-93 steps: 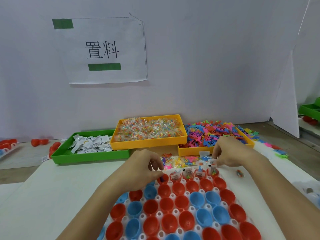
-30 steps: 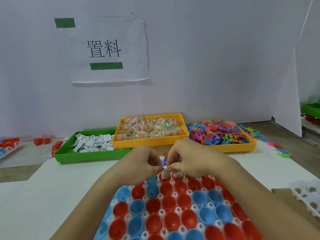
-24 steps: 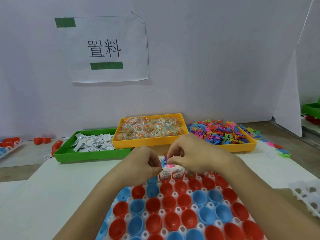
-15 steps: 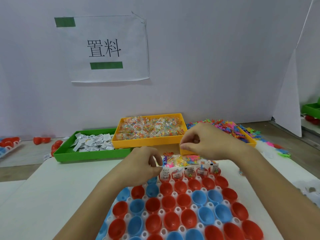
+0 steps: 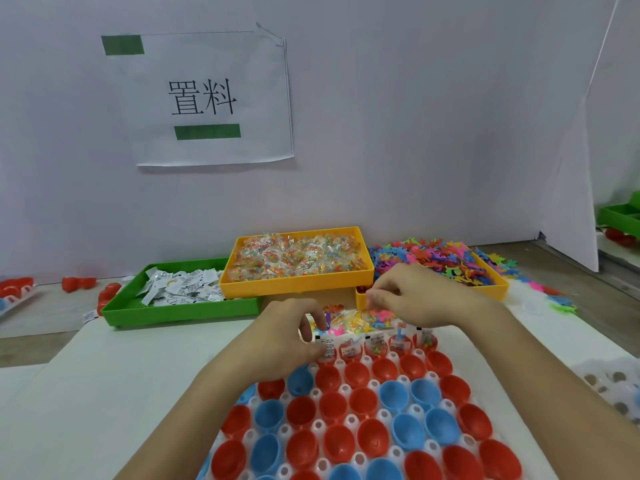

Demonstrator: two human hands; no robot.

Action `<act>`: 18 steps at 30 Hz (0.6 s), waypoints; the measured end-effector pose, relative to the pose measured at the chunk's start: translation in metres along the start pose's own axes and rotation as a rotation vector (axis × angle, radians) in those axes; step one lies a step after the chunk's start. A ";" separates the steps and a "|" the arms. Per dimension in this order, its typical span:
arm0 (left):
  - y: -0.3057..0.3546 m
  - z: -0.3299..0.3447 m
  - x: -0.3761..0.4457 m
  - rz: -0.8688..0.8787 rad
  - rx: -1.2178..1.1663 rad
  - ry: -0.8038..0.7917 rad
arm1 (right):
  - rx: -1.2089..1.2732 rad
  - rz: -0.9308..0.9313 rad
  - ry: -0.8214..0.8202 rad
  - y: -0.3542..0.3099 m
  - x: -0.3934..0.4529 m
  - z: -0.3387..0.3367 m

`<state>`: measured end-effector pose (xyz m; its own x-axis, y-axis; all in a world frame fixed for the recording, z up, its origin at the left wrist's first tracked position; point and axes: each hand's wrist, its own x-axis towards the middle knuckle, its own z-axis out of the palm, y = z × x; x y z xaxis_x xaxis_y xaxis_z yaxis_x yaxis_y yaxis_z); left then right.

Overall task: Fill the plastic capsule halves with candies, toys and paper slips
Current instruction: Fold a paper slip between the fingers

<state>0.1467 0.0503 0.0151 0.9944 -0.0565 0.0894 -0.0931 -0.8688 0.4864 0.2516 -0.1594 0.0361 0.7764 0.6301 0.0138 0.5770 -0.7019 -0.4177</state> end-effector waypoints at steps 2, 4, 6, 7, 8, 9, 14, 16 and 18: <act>0.000 -0.001 0.000 0.006 -0.012 0.000 | 0.028 0.016 -0.050 -0.005 0.001 0.008; 0.000 -0.004 -0.001 0.011 -0.032 0.006 | 0.024 0.025 -0.092 -0.010 0.002 0.013; 0.000 -0.007 -0.001 0.017 -0.052 0.031 | 0.013 0.034 -0.127 -0.014 0.001 0.016; 0.000 -0.009 -0.001 0.020 -0.056 0.047 | 0.009 0.040 -0.142 -0.016 0.001 0.017; 0.000 -0.010 -0.001 0.022 -0.056 0.061 | 0.008 0.049 -0.155 -0.017 0.001 0.017; 0.001 -0.011 -0.001 0.024 -0.056 0.072 | 0.003 0.058 -0.163 -0.019 0.001 0.018; 0.001 -0.016 -0.004 0.031 -0.077 0.097 | 0.002 0.041 -0.154 -0.023 -0.001 0.019; 0.001 -0.017 -0.004 0.038 -0.085 0.113 | 0.024 0.016 -0.102 -0.021 -0.001 0.016; 0.002 -0.017 -0.004 0.043 -0.089 0.139 | 0.080 -0.001 -0.007 -0.019 -0.001 0.013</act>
<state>0.1419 0.0575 0.0305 0.9734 -0.0189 0.2282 -0.1458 -0.8197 0.5539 0.2365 -0.1426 0.0324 0.7736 0.6336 0.0079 0.5558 -0.6726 -0.4885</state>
